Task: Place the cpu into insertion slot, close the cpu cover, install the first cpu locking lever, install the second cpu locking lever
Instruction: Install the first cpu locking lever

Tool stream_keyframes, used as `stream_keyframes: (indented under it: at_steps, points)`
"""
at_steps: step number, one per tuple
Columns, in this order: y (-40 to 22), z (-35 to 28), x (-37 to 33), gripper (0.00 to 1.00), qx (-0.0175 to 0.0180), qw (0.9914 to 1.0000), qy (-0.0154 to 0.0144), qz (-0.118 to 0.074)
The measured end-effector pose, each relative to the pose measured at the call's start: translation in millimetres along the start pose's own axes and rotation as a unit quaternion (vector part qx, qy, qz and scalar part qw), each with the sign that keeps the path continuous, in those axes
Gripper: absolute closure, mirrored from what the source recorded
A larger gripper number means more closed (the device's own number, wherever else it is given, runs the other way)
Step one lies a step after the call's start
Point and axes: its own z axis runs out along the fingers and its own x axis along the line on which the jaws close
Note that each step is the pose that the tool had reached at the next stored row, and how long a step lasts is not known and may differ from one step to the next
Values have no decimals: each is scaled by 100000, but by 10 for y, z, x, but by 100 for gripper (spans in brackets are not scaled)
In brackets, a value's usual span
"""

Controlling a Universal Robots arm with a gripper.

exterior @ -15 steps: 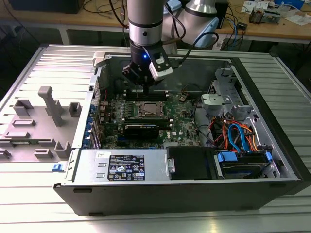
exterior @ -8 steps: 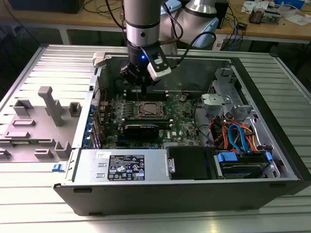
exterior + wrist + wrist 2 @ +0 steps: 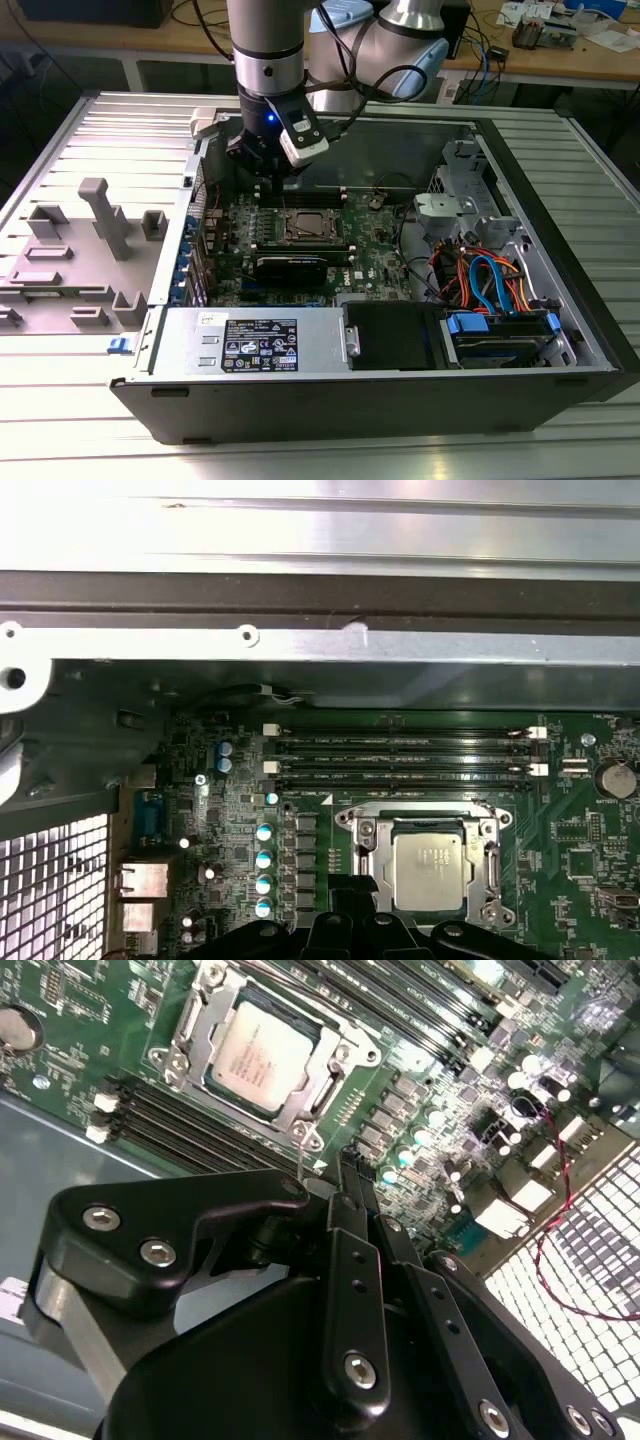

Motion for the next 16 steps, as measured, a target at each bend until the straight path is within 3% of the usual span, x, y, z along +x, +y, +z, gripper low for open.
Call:
stream_keyframes:
  at_steps: [11, 16]
  points:
    - [3, -1, 44, 89, -1, 100000, 1, 2]
    - [60, 2, 62, 89, -31, 100000, 6, -25]
